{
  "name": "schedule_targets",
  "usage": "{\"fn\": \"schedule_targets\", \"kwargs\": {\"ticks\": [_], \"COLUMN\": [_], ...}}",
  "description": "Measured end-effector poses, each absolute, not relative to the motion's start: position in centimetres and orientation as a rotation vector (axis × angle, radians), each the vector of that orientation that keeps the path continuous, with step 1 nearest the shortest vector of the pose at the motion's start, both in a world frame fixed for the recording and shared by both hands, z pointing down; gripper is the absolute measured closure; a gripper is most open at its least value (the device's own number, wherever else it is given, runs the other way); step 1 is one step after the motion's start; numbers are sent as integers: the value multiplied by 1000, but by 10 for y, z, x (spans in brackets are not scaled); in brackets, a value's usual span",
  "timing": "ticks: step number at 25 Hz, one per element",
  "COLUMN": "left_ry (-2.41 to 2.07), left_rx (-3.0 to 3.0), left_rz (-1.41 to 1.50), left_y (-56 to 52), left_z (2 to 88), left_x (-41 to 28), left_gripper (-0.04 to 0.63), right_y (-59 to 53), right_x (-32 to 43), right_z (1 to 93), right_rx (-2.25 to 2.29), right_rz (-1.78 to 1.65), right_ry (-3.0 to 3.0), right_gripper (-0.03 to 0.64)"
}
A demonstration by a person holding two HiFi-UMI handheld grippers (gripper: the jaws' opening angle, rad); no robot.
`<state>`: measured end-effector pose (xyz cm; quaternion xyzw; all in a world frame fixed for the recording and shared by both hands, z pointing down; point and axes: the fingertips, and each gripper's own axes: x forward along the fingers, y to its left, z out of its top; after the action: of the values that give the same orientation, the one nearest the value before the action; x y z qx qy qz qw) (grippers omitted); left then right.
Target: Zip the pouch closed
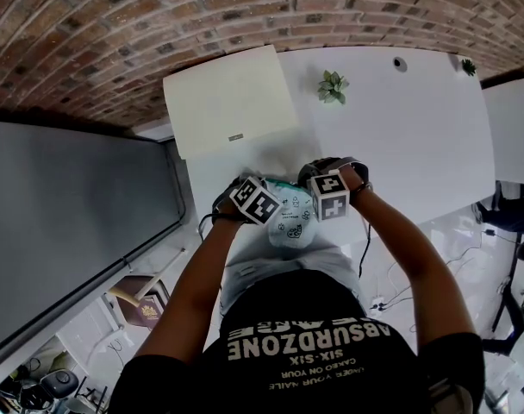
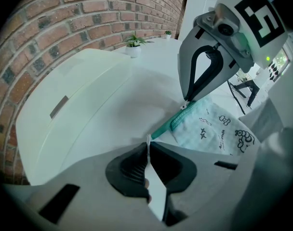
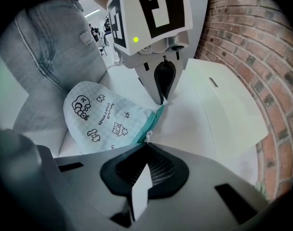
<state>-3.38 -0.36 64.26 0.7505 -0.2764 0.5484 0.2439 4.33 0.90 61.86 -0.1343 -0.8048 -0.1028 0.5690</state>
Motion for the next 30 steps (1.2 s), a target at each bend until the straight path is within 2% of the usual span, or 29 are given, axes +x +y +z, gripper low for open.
{"fn": "schedule_targets", "kwargs": {"ticks": [30], "left_ry": [-759], "left_rx": [2045], "left_rz": [1500], "left_y": [-3], "left_z": [644], "left_x": [-34], "left_gripper": [572], "right_y": [12], "right_x": [64], "right_z": [621], "right_rx": [-215], "right_rz": [-158], "right_ry": [-1908], "right_gripper": [620]}}
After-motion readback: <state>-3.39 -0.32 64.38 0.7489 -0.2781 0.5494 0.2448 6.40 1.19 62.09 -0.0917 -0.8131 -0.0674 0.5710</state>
